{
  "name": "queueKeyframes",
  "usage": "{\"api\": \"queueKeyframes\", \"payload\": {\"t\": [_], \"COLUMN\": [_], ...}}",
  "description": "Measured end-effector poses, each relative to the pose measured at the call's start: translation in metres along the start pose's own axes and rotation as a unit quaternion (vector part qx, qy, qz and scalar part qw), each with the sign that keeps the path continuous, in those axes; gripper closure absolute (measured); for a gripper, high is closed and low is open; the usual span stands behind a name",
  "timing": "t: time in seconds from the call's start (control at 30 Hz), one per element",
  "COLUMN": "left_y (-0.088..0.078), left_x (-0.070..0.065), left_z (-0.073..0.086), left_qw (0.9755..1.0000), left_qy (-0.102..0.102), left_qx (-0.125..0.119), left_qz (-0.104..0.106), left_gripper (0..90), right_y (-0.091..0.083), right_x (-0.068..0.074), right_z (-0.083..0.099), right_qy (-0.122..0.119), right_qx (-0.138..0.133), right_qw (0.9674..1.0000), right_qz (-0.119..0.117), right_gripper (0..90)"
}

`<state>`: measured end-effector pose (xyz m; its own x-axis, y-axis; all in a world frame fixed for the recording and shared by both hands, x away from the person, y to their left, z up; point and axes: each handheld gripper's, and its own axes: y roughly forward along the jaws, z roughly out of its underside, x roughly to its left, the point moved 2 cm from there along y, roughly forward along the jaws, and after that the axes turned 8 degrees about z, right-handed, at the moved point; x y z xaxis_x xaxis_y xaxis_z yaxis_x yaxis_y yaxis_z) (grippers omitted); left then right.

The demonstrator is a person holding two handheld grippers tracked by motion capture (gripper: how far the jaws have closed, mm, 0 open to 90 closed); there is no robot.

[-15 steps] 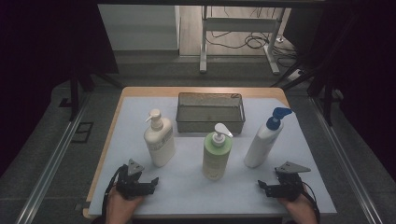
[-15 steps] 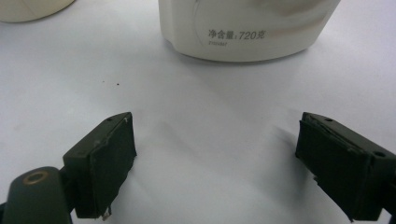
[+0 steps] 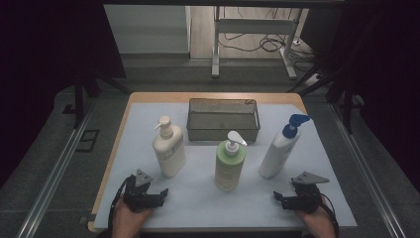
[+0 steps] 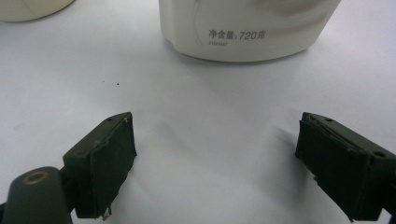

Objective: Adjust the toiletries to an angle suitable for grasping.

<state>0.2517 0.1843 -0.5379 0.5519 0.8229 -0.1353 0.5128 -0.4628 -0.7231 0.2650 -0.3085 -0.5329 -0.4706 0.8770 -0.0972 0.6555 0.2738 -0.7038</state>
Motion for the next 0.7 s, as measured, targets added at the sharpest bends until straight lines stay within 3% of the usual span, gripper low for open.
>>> {"api": "queueKeyframes", "payload": {"t": [0.7], "left_y": [-0.0001], "left_x": [0.0002], "left_z": [0.0002], "left_qw": [1.0000], "left_qy": [0.001], "left_qx": [-0.001], "left_qz": [0.000], "left_gripper": [12.5], "right_y": [-0.0041], "right_x": [-0.0014], "right_z": [-0.0022], "right_qy": [0.004], "right_qx": [0.014], "right_qw": [0.9999], "right_qz": [-0.007], "right_gripper": [13.8]}}
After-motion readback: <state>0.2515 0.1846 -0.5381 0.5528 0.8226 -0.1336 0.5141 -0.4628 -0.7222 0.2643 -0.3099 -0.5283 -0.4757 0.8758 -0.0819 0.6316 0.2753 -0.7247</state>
